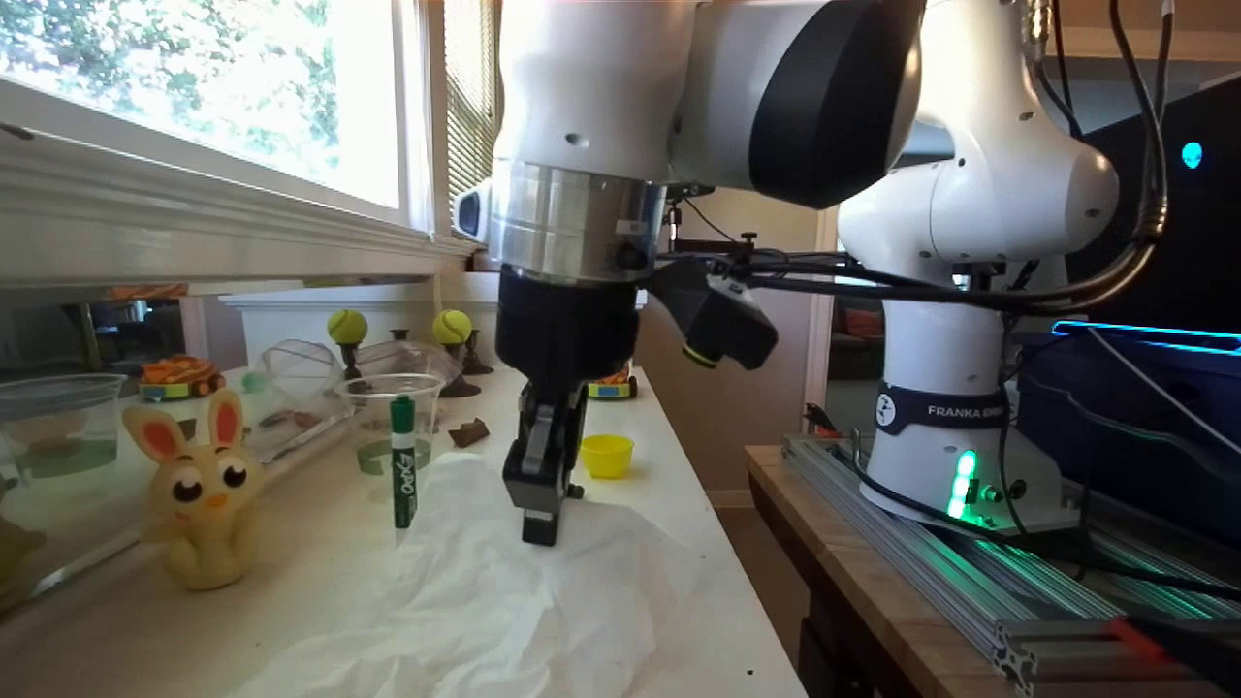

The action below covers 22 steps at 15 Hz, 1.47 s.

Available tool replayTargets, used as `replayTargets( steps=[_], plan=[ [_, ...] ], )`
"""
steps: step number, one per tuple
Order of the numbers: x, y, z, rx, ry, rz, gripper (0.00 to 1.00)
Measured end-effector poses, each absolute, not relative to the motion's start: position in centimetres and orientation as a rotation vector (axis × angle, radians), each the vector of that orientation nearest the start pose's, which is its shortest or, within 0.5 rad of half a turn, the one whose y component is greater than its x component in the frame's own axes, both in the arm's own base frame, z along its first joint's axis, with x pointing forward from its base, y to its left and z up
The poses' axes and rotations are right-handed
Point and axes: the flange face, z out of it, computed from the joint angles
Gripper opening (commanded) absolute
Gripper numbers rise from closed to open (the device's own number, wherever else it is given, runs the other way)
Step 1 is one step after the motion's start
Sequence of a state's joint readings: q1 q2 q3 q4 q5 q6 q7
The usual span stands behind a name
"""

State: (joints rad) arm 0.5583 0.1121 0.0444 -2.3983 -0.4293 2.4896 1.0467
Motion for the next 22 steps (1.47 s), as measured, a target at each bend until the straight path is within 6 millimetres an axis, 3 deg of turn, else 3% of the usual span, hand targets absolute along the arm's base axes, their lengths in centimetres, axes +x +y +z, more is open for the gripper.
replayTargets(
  steps=[4, 8, 16, 22],
  plan=[
    [38.8, 31.0, 28.7, -3.518, 0.0, -0.354, 0.0],
    [38.4, 30.9, 29.1, -3.673, -0.111, -0.388, 0.0],
    [39.6, 28.4, 26.0, -3.807, -0.208, -0.323, 0.0],
    [39.7, 29.2, 24.0, -3.837, -0.284, -0.282, 0.0]
  ],
)
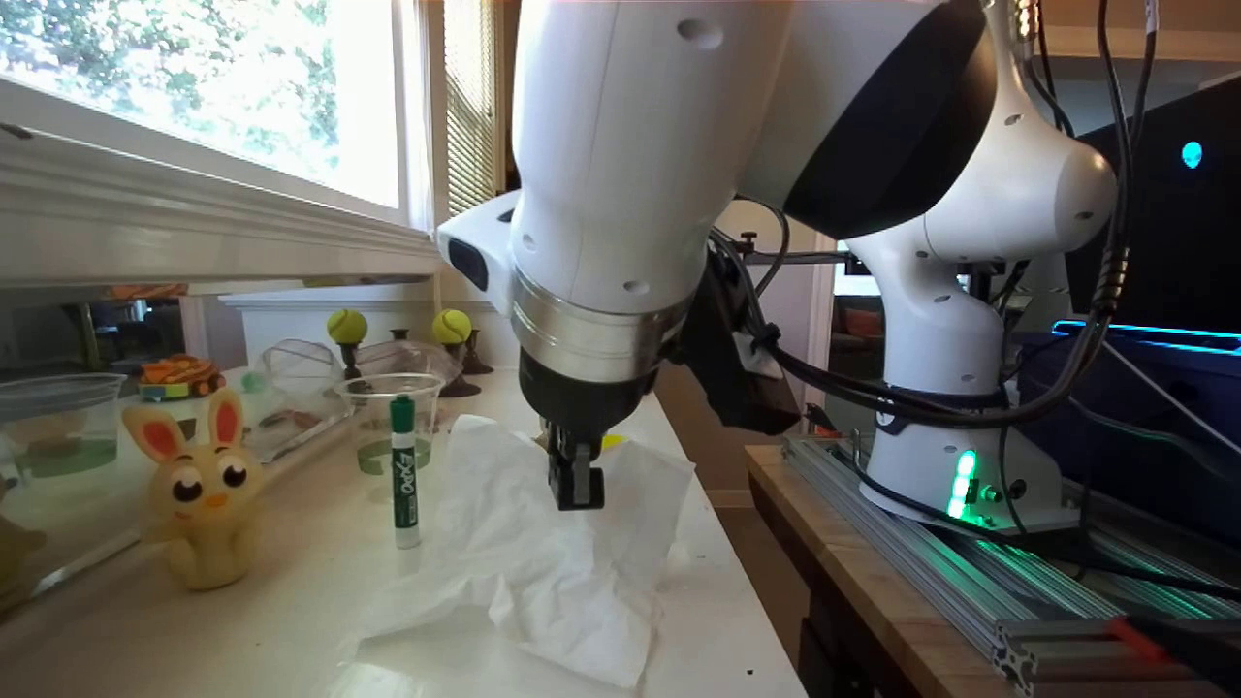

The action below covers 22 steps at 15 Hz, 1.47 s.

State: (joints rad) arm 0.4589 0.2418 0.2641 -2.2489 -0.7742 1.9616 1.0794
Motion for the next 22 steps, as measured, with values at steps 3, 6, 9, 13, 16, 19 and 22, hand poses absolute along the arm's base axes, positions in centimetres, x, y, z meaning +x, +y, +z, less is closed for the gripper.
replayTargets(
  steps=[3, 6, 9, 13, 16, 19, 22],
  plan=[
    [39.9, 30.1, 24.0, 2.429, 0.177, 0.175, 0.0],
    [40.2, 30.9, 24.7, 2.445, 0.175, 0.192, 0.0],
    [40.4, 31.6, 25.3, 2.452, 0.18, 0.214, 0.0],
    [40.7, 31.9, 26.6, 2.395, 0.177, 0.236, 0.0],
    [40.8, 31.7, 28.1, 2.31, 0.174, 0.244, 0.0],
    [40.8, 31.2, 29.4, 2.237, 0.189, 0.241, 0.0],
    [40.6, 31.4, 29.4, 2.225, 0.201, 0.236, 0.0]
  ],
)
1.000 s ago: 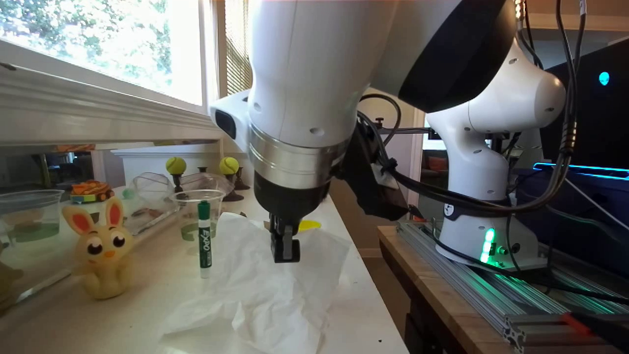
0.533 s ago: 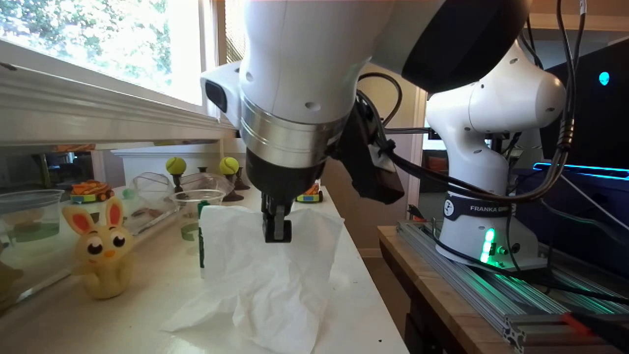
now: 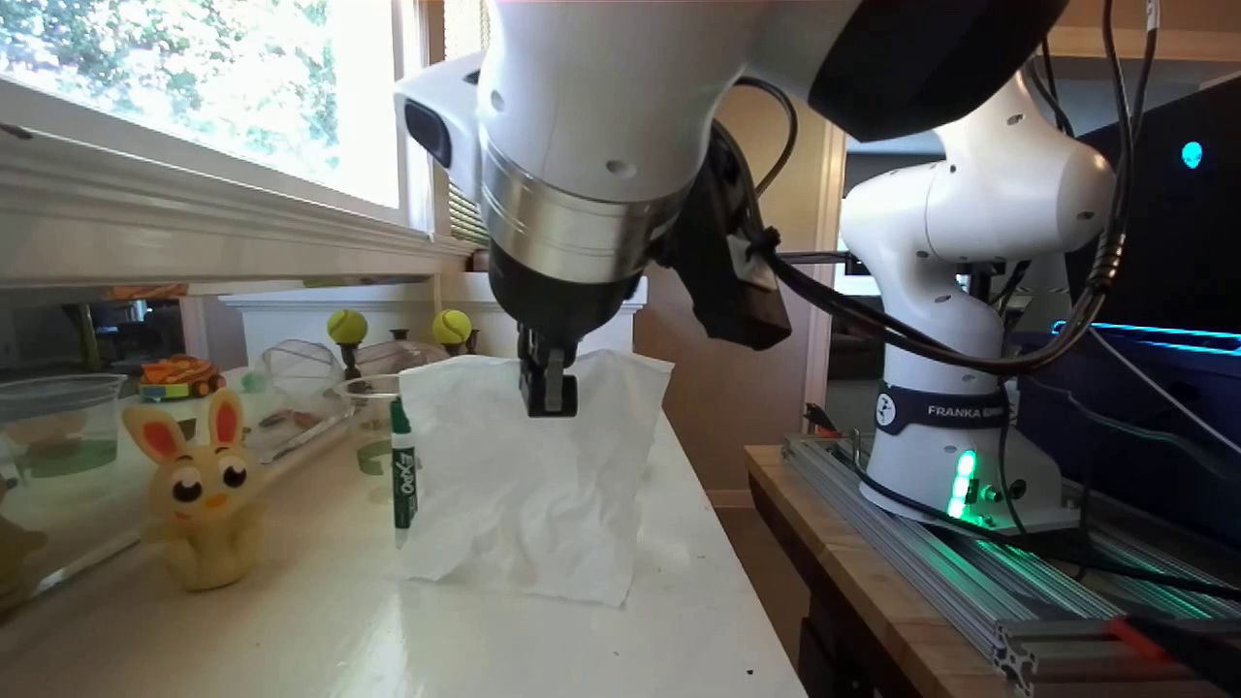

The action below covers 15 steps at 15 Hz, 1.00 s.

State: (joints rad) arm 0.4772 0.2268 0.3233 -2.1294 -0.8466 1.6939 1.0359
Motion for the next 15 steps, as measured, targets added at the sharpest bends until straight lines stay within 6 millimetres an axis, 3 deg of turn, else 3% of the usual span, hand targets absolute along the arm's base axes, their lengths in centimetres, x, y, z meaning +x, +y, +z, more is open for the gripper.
replayTargets(
  steps=[8, 15],
  plan=[
    [39.6, 32.2, 25.1, 2.234, 0.249, 0.185, 0.0],
    [41.6, 32.3, 23.7, 2.419, 0.121, 0.269, 0.0]
  ],
)
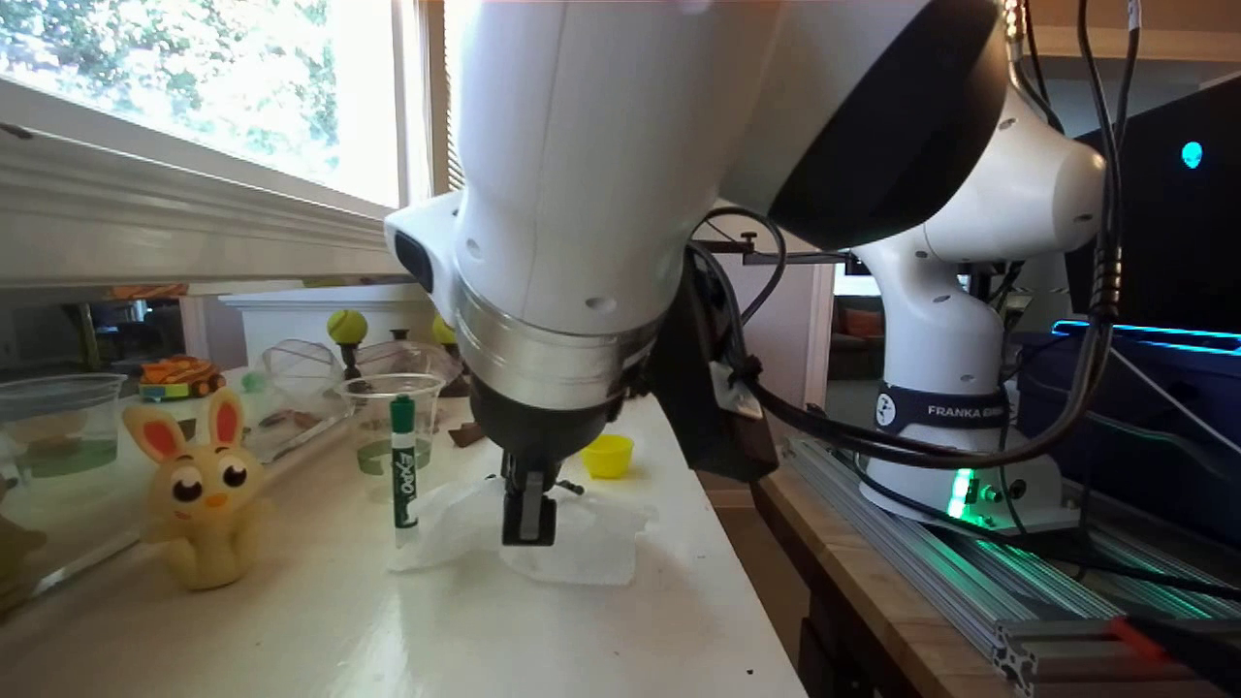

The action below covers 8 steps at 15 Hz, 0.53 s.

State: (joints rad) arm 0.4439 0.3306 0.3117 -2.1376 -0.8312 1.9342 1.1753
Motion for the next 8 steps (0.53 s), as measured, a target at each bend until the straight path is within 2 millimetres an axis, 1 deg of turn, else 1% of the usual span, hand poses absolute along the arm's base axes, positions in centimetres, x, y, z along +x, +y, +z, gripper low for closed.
replayTargets(
  steps=[4, 8],
  plan=[
    [42.3, 31.9, 23.1, 2.477, 0.052, 0.3, 0.0],
    [42.3, 31.5, 22.5, 2.505, 0.009, 0.307, 0.0]
  ],
)
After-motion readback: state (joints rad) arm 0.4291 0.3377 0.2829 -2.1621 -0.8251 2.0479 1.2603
